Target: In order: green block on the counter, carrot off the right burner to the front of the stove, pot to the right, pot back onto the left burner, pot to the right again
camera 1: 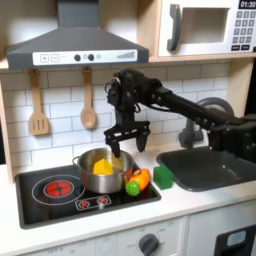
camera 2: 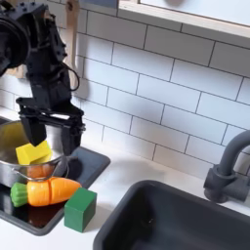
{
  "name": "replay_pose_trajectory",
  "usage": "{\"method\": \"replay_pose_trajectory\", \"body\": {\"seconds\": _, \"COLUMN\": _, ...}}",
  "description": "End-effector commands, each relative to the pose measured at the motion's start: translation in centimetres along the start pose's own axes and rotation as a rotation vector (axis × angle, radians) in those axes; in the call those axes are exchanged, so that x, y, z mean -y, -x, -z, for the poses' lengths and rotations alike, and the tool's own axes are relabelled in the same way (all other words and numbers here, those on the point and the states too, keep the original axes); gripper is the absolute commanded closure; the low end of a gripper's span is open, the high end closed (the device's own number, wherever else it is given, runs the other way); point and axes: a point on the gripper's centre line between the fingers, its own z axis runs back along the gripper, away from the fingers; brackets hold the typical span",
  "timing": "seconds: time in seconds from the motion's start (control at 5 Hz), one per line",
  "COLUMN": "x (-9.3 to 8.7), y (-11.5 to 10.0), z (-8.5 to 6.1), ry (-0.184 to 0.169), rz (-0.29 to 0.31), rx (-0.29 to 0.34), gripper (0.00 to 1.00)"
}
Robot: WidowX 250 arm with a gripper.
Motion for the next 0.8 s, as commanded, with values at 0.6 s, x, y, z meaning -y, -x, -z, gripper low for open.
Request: {"method": "replay_pose_trajectory", "body": {"seconds": 0.6, "x": -4.6, "y": 1.0, "z": -2.0, "ry": -0.026, "rz": -0.09, "rx": 0.032, "gripper": 0.0}}
